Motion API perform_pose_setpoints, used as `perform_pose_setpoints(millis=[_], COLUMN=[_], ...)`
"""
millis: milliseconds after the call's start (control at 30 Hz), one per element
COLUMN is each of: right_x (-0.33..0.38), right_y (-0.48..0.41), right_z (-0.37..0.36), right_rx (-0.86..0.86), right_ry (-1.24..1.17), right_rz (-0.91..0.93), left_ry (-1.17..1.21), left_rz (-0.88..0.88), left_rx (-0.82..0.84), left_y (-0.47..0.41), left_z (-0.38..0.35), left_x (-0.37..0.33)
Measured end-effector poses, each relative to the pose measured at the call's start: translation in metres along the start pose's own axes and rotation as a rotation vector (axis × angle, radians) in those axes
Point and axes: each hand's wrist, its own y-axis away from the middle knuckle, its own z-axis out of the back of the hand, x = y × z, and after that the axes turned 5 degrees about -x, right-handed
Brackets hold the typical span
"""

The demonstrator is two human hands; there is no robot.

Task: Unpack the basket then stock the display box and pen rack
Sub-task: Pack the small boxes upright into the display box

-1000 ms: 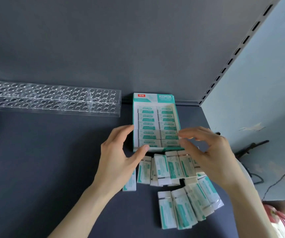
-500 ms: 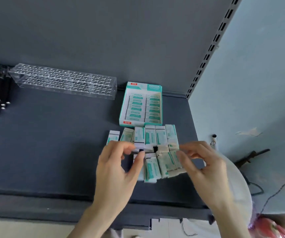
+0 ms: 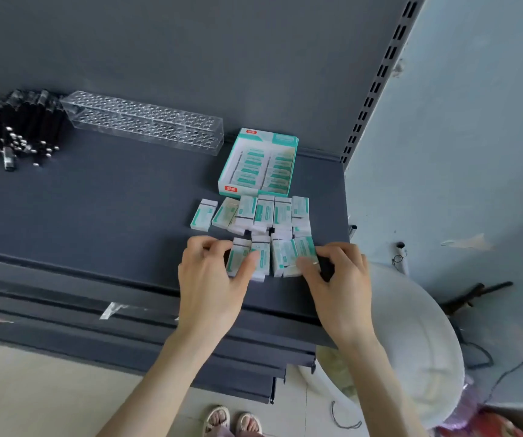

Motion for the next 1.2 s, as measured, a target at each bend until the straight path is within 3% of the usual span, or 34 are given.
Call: perform_pose_setpoints(millis=[433,700,900,1067,1200], right_x=[0.005,0.021,0.049,0.073,0.090], right_y=[-0.003,-0.017,-0.047,-0.073,-0.091], right_z=[0.002,0.008,-0.001,-0.023,-0.044], right_rx=[0.026,0.137,0.189,0.125,0.114], right_ry=[-0.270,-0.683,-0.874,-0.851,-0.911], right_rz=[-0.046,-0.098,-0.075,-0.051,-0.098], left_ry=[0.281,0.509,0.767,0.870,0.873], left_rz=[0.144,0.066,0.056,0.128,0.128], left_rx=[-0.035,-0.090,0.028,0.358,0.454], left_y=[-0.009,-0.016,-0.046,-0.090,-0.126], left_z=[0.010,0.022,0.025,0.026,0.027], left_x=[-0.001,0.004,-0.005,-0.002,0.006])
